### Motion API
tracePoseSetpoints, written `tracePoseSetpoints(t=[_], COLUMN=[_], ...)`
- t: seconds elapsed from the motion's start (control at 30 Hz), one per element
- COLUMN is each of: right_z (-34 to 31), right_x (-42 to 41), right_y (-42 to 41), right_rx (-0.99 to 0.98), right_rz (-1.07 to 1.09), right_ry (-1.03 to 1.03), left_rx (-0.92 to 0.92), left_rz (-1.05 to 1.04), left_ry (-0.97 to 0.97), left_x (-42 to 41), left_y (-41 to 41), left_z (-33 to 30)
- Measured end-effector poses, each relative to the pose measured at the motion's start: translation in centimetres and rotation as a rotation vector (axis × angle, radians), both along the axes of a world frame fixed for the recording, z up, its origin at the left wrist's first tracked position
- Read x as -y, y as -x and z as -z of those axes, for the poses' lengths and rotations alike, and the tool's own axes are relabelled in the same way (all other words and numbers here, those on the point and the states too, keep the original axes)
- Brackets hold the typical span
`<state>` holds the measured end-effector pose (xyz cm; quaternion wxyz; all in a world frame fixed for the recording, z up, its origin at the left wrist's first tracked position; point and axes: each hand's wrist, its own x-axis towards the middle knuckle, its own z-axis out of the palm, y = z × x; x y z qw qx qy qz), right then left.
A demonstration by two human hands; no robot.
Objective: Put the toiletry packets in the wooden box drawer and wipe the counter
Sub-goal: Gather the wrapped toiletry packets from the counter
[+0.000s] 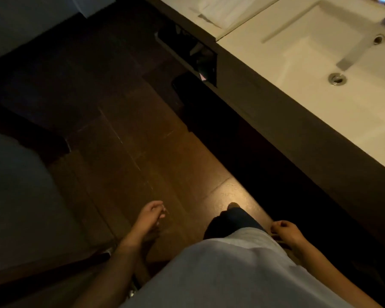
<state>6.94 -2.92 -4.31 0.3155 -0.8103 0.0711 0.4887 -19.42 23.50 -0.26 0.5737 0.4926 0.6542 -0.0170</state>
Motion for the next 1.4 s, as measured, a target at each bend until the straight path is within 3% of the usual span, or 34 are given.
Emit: tracePoseSetpoints(t=[0.27,0.47,0.63,0.77,1.1,1.4], right_z=[0.7,-2.1,-3.9,-4.0,-2.9,-1.5], right_x=[-16.9,-32.5,-40.1,-42.6,-45.1,-48.1], right_y=[-2.4,-4.3,-4.8,-4.3,1.0,-0.6], right_rx=[-0.048,-0.041,-0.007,-0.003,-0.011,-0.107], right_rz=[-0.197,-0.394,-0.425,-0.325,0.124,0.315], right_ry=[-0.017,-0.143,-0.160,-0.116,0.027,0.059], left_rx=[0.009,-0.071,-0.090,-0.090,-0.037,-0.029], left_rz=[-0.199,-0.195,-0.186,-0.109,0.366,0.508], left_ry=[0.018,0.016,0.042,0.075,0.032,0.017], left_x=[-9.2,-17.4,-23.9,-30.6,-50.4,-57.7], left_y=[1.1,2.3,2.7,1.2,-8.6,-17.4], left_z=[2.0,1.5,2.1,3.3,1.2,2.3])
